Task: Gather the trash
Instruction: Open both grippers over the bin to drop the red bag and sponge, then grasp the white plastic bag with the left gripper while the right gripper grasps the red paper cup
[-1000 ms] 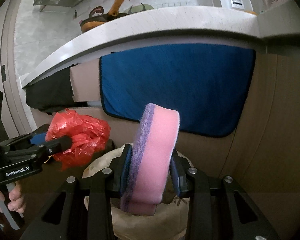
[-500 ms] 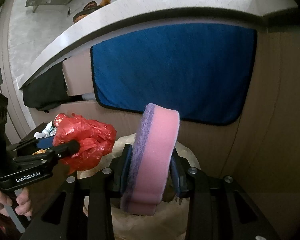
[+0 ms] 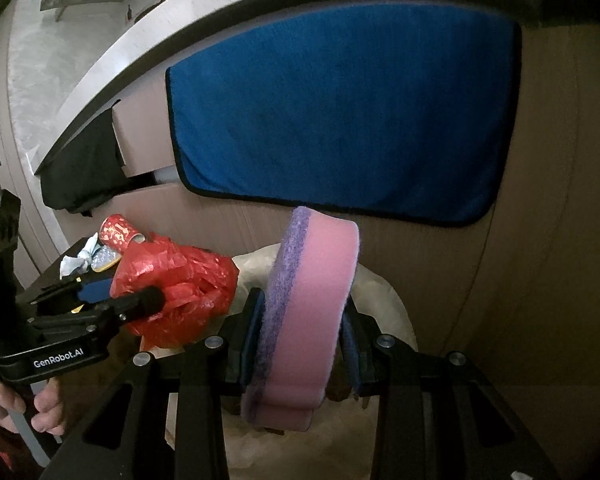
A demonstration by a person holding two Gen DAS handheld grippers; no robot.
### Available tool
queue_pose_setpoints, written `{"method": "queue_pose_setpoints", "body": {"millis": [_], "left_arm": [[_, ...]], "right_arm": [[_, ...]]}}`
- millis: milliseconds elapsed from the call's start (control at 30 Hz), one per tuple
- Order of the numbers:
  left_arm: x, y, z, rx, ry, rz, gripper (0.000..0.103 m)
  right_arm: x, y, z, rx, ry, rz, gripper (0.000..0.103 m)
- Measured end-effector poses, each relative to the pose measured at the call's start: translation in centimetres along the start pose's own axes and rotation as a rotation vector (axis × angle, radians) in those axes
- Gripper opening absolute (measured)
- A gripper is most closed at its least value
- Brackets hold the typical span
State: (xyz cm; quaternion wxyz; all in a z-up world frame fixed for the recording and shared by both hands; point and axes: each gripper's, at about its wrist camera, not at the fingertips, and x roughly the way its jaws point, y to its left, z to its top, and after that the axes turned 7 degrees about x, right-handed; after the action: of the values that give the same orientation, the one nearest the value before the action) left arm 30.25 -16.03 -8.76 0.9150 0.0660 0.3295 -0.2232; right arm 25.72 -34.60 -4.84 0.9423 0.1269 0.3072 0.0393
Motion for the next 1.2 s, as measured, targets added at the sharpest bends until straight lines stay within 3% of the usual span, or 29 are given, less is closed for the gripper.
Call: {"method": "queue_pose_setpoints", "body": {"millis": [133,200,267,300,333,667,767,967,1200], "left_arm": [[1.1,0.5,0.0,-0.031,0.037,-0.042,0.055],[1.7,1.0,0.1,-0.054,0.059,-0.105,0.057],[2.3,1.7,0.1,-0.080,0.086,-0.158,0.060],[2.4,2.0,0.2,-0.093,0.088,-0.164,0.061],[2.4,2.3,0.1,-0.106,0.085,-0.162,0.061],[0.8,4.5,-0.3,-0.205,0.041,-0.181,0.061],[-0.3,6.1,-0.6,-0.235,0.014,-0.147,0.061],[-3.3,10.1,-2.7,-0.234,-0.023,-0.008,0.061],[-8.8,18.7,-5.7,-0.242,-0.099,0.189,0.061]], "right_arm": [[0.7,-0.5,-0.1,0.017,0.020,0.007,0.034],[1.0,-0.9,-0.2,0.032,0.033,0.007,0.035],[1.3,-1.2,-0.3,0.050,0.041,0.001,0.045],[1.4,-1.5,-0.4,0.068,0.041,0.006,0.053],[1.4,-1.7,-0.5,0.080,0.040,0.013,0.055],[1.5,-1.7,-0.5,0.121,0.055,0.004,0.055],[1.2,-1.1,-0.3,0.107,0.048,-0.010,0.055],[0.8,1.3,-0.1,0.054,0.032,-0.004,0.055],[1.7,5.8,-0.2,-0.003,0.036,0.064,0.055]]}}
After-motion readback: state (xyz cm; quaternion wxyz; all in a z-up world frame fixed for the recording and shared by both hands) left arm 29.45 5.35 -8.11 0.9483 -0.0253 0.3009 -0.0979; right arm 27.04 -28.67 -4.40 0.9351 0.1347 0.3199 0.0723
